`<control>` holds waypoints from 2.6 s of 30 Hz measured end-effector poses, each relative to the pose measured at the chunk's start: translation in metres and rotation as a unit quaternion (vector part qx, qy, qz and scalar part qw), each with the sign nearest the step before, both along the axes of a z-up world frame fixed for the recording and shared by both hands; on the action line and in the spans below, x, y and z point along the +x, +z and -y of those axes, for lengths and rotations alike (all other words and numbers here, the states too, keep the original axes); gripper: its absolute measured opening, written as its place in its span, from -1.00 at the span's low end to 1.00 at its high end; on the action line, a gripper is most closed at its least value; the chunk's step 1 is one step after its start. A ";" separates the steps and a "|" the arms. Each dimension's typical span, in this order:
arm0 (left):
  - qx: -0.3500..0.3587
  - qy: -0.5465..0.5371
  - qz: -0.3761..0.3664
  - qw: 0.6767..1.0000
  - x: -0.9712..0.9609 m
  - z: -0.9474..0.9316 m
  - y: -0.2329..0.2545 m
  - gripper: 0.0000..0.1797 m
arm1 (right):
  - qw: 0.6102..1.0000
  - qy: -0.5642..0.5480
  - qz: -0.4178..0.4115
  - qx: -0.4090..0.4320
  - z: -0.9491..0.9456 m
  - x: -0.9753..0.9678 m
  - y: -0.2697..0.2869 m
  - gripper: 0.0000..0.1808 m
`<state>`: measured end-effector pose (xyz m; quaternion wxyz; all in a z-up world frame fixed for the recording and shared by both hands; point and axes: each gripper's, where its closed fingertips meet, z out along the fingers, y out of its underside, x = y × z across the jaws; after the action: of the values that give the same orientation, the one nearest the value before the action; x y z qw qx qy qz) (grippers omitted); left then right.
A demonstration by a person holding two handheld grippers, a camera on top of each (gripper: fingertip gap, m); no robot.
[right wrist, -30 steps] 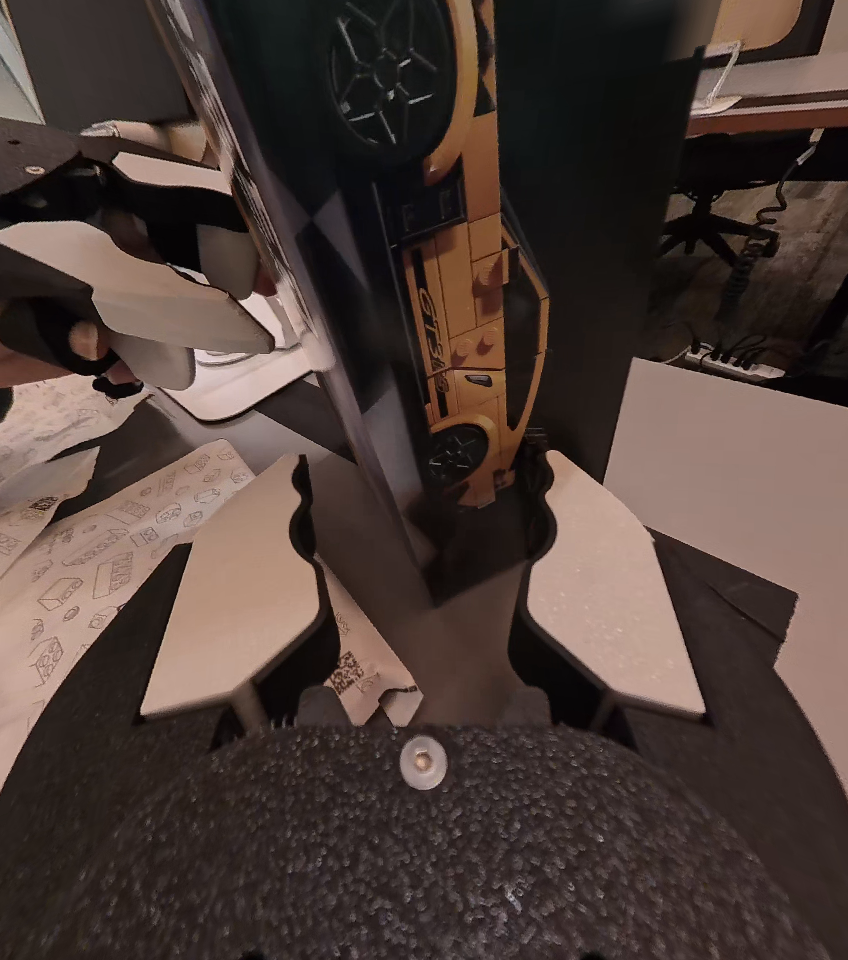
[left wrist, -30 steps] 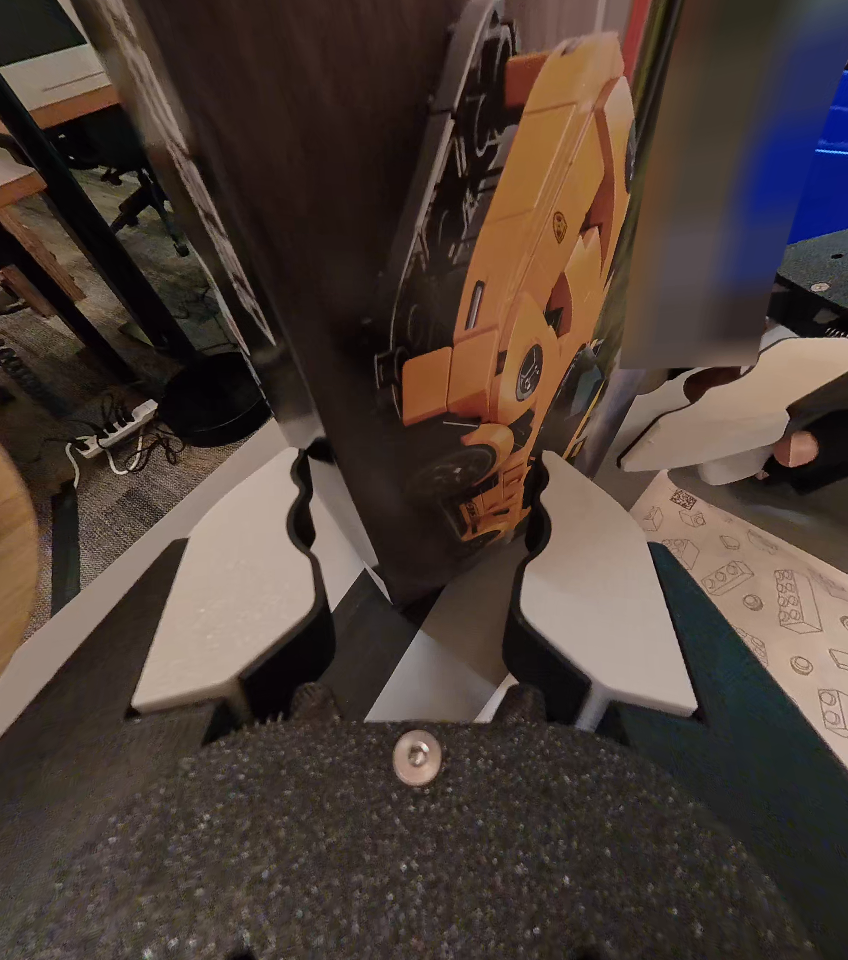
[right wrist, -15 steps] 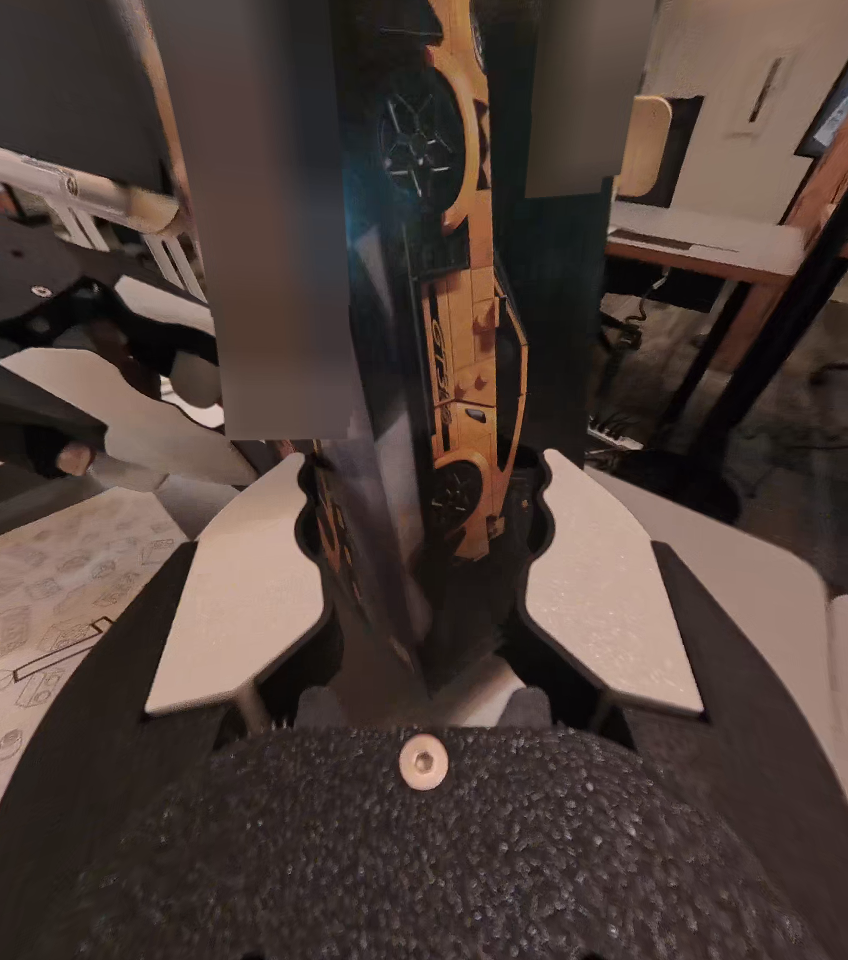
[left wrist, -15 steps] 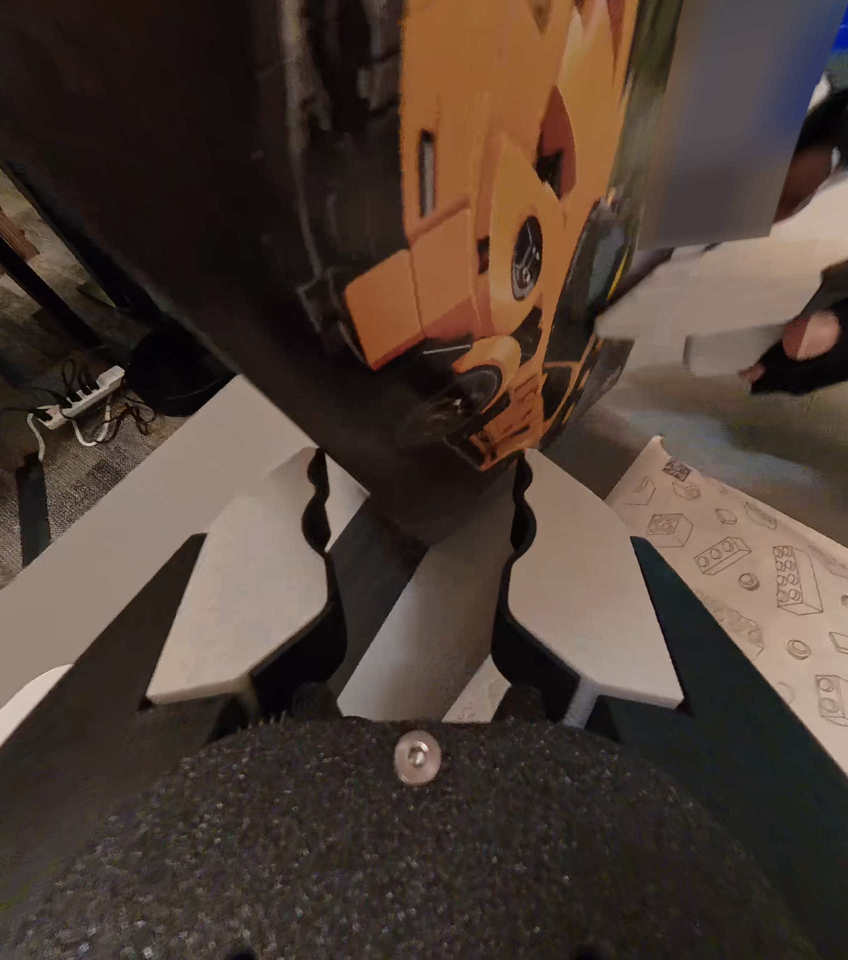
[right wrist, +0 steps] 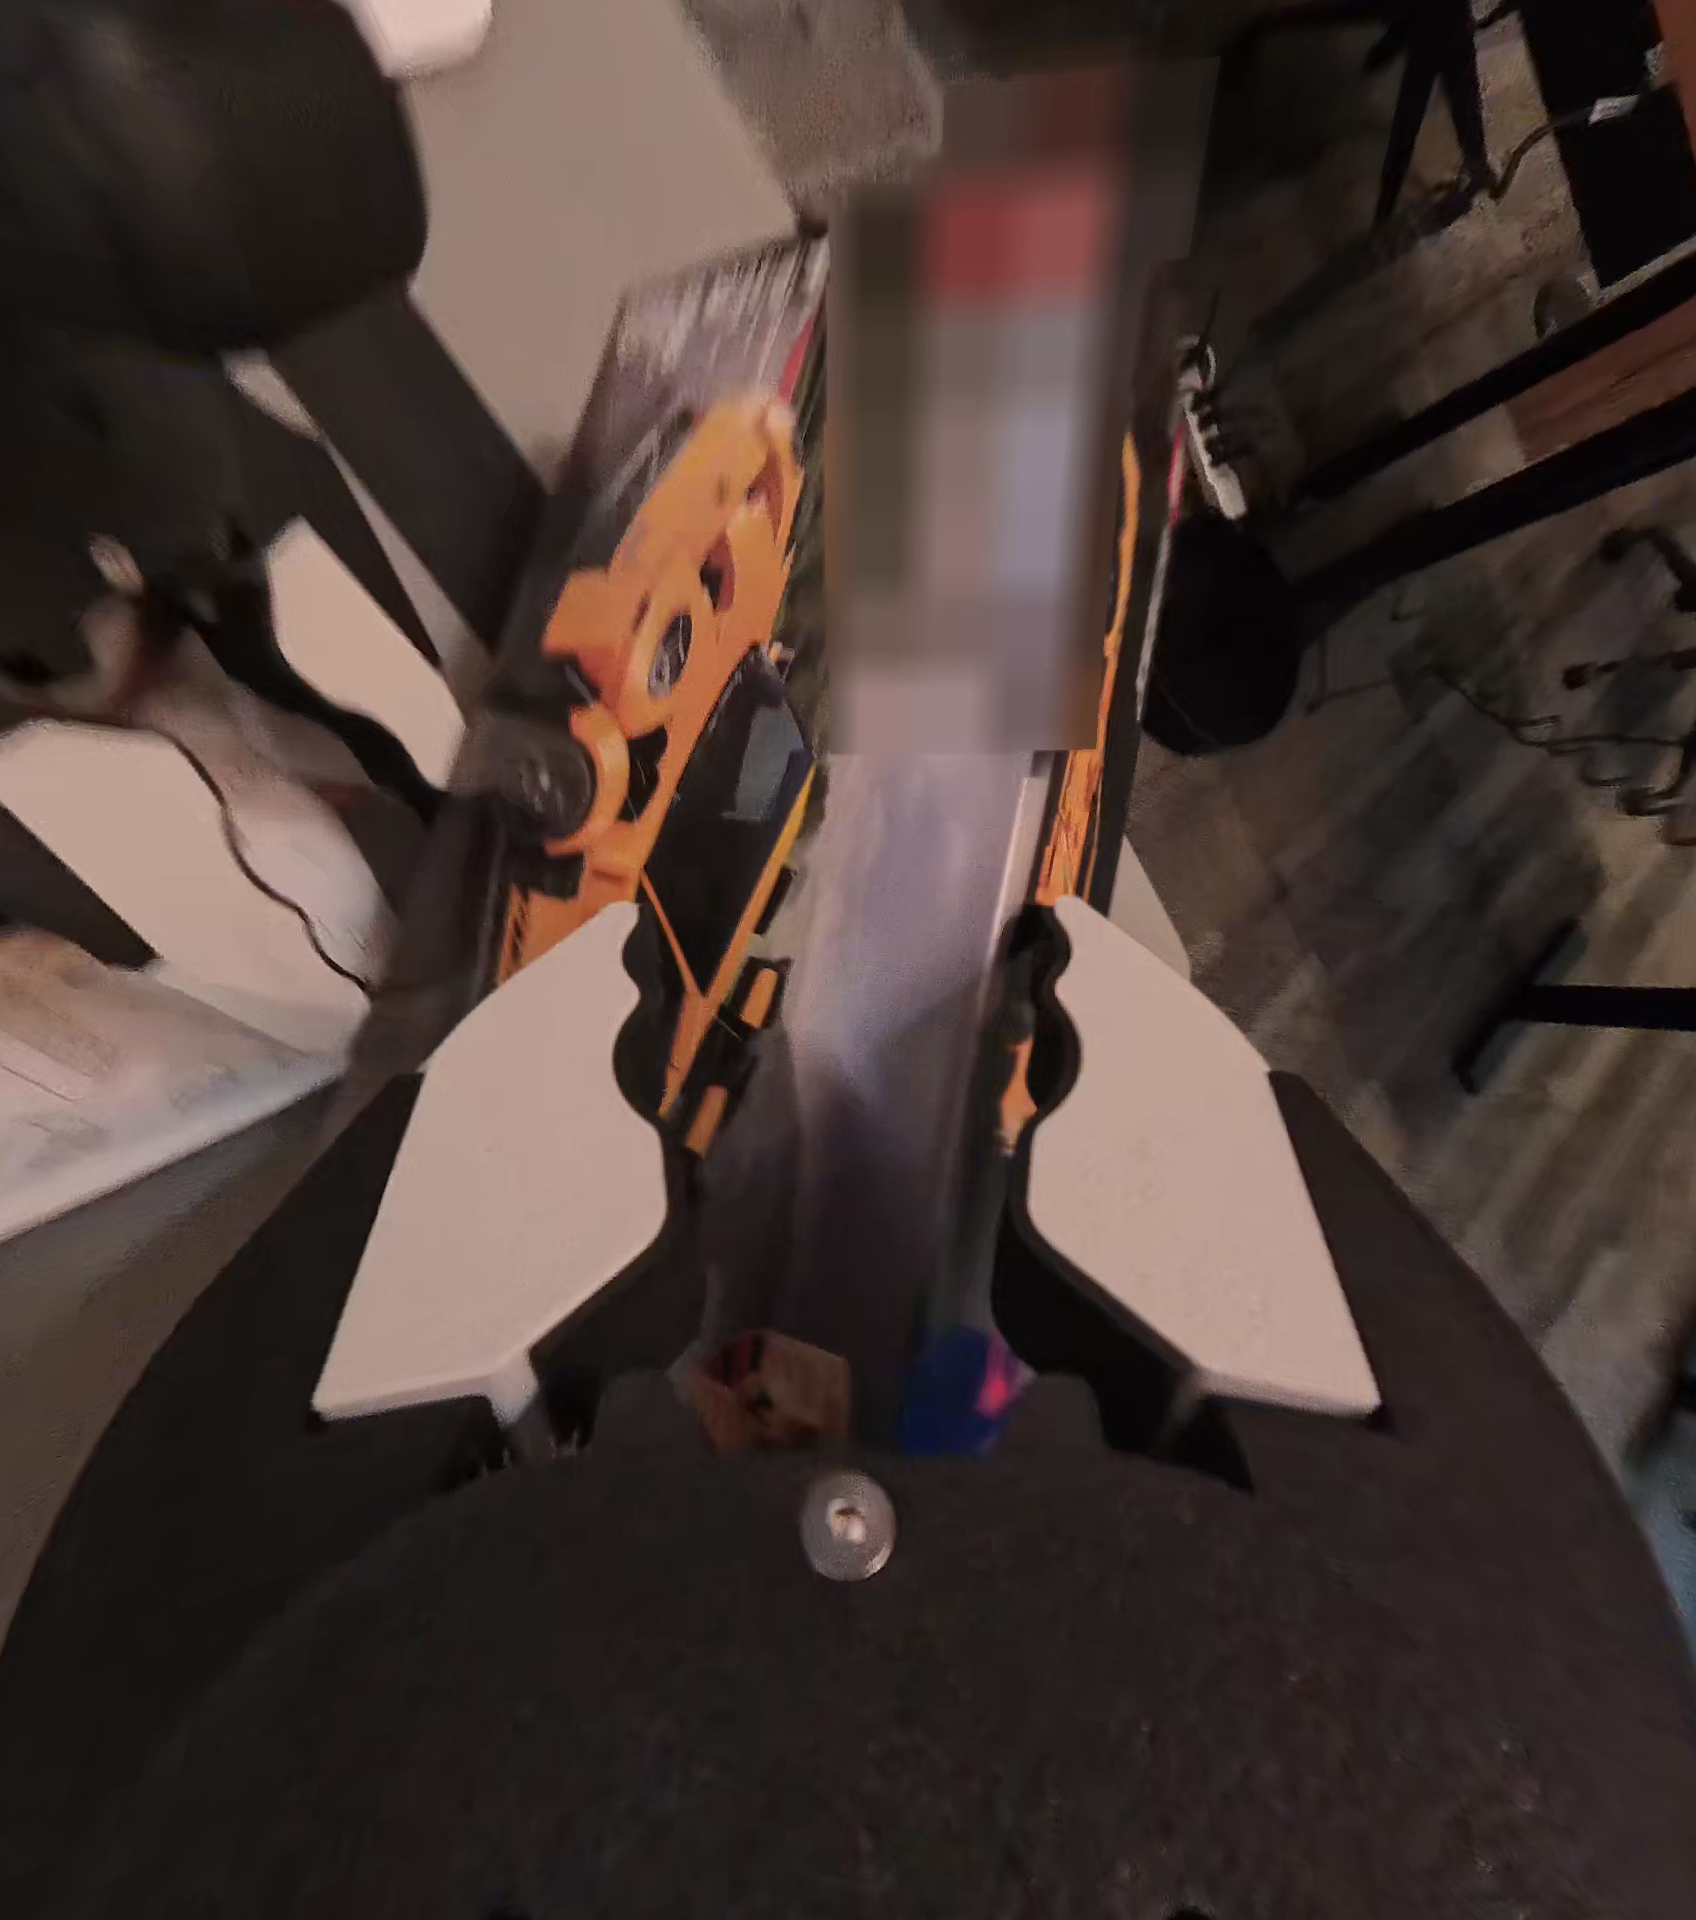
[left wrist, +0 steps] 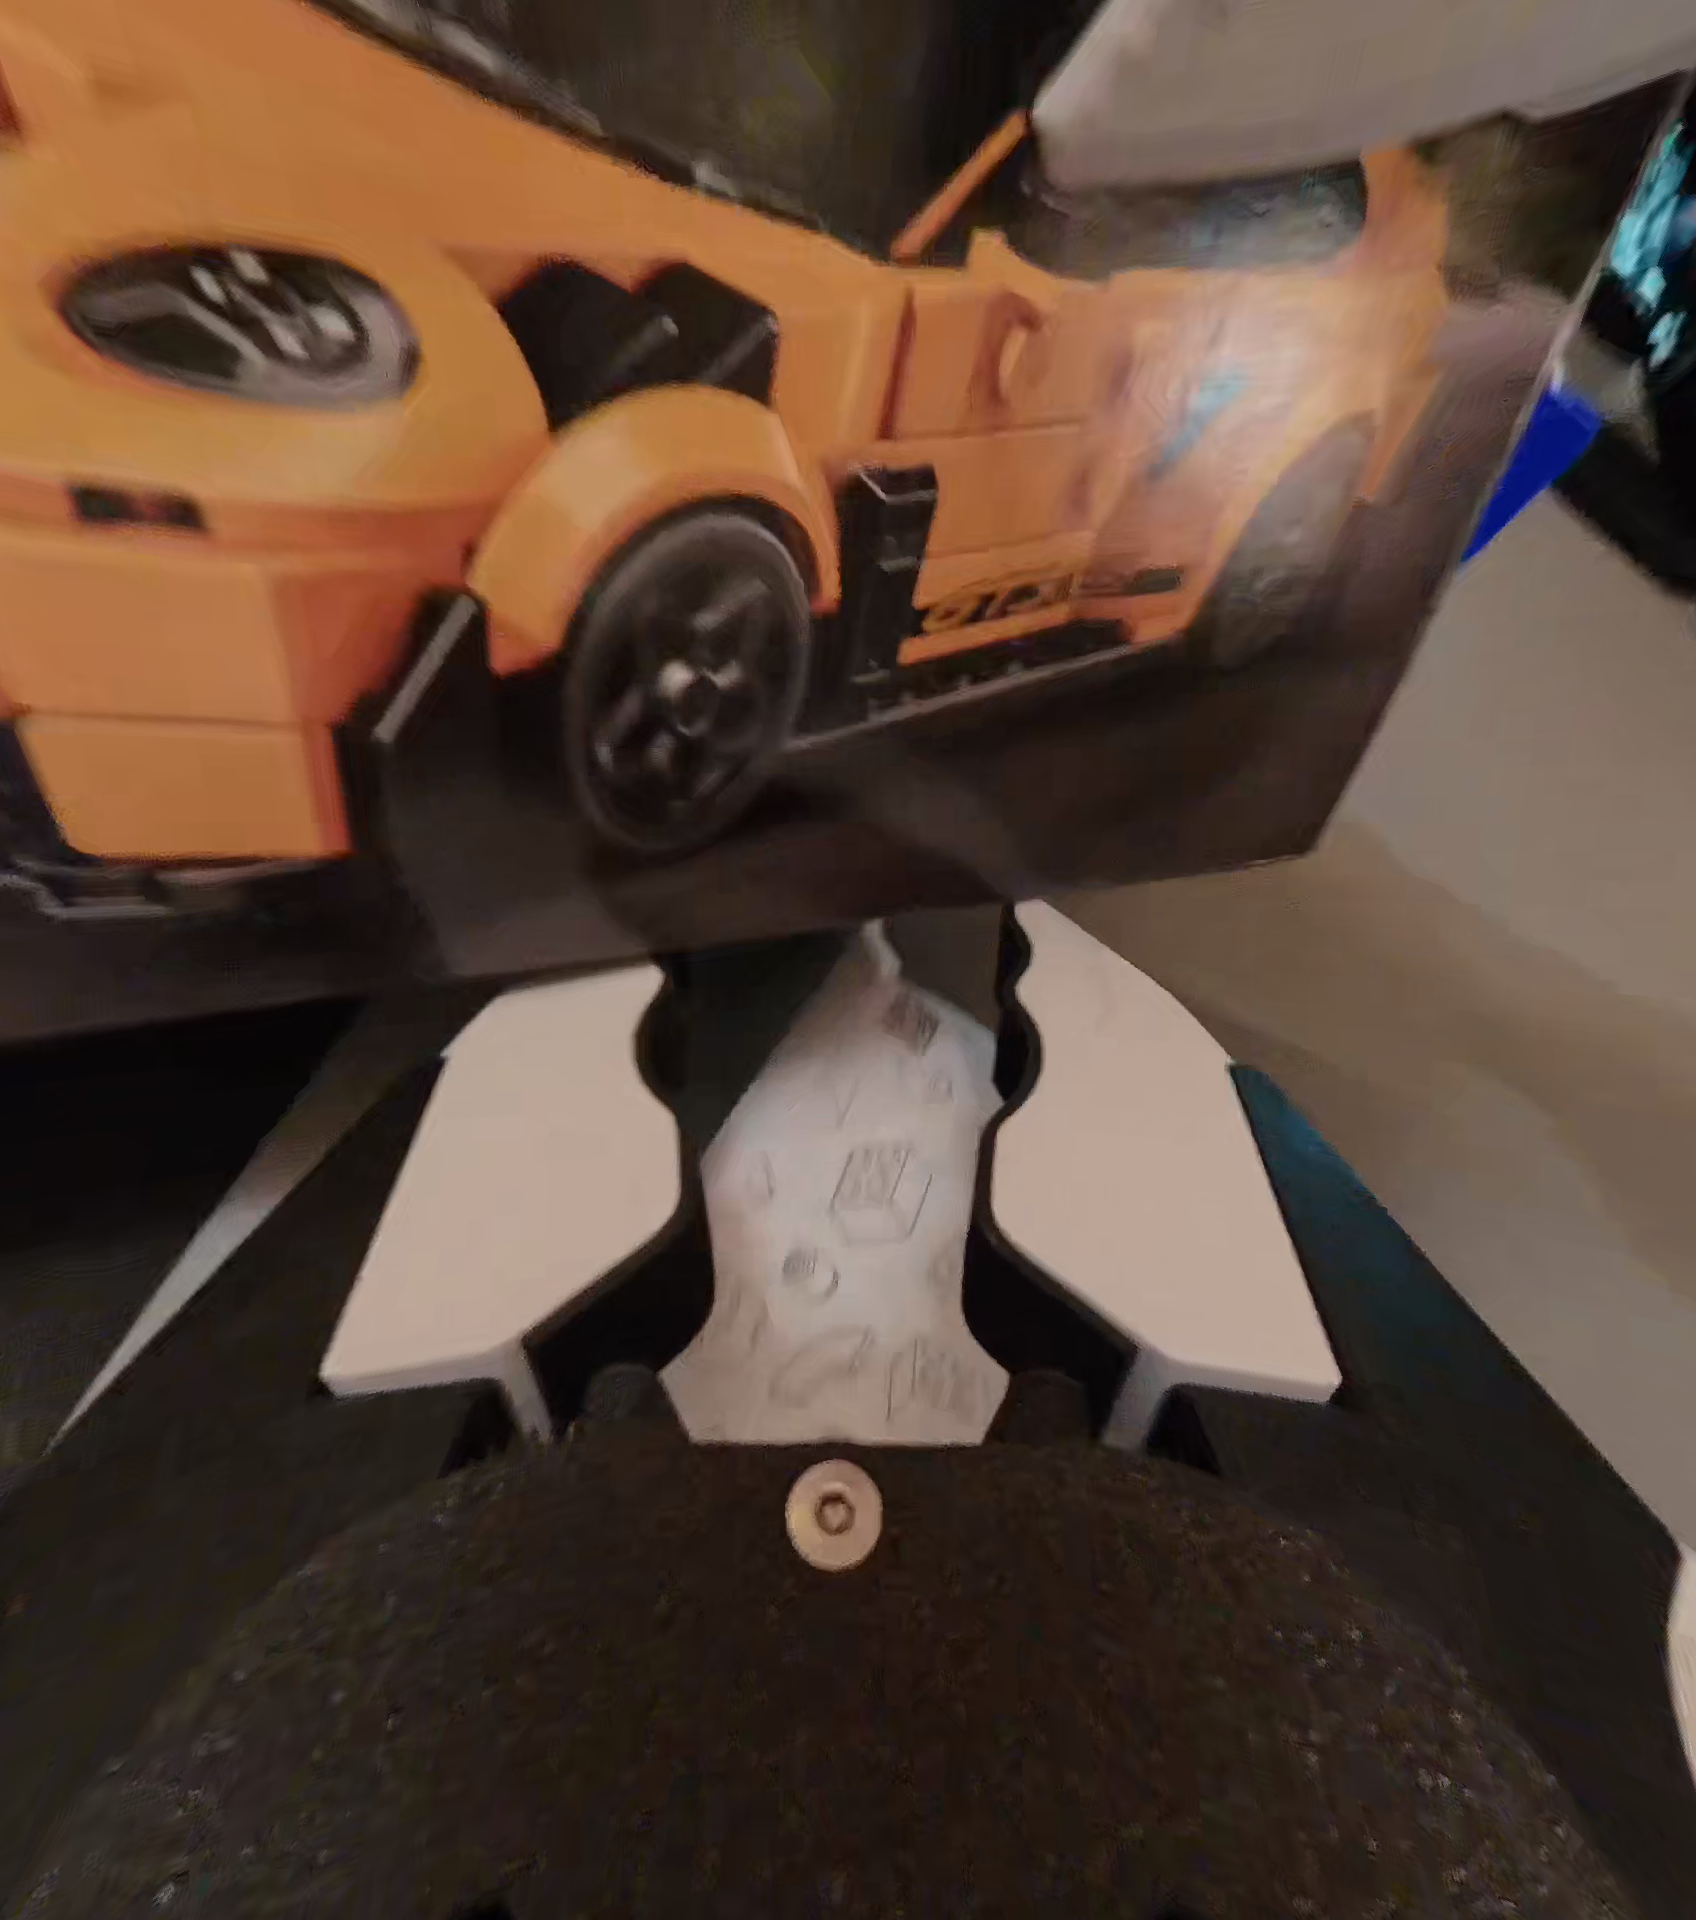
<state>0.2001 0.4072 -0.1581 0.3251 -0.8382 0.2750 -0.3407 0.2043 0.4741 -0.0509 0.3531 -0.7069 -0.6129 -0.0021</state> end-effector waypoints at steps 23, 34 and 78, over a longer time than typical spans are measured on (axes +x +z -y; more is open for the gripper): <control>0.240 0.160 -0.110 0.951 -0.146 -0.019 0.043 0.10 | 0.932 -0.079 -0.351 0.041 0.059 0.039 0.006 0.29; 0.264 0.167 -0.113 0.943 -0.154 -0.054 0.035 -0.17 | 0.942 -0.114 -0.314 -0.029 0.000 0.037 -0.065 0.07; 0.514 0.182 0.004 0.838 -0.275 0.349 0.244 -1.00 | 0.877 0.073 -0.468 0.074 0.365 -0.097 0.066 -1.00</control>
<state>-0.0750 0.0583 0.0855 0.7664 -0.5844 0.2516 -0.0885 0.1073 0.1093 0.0152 0.6496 -0.5504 -0.4236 0.3093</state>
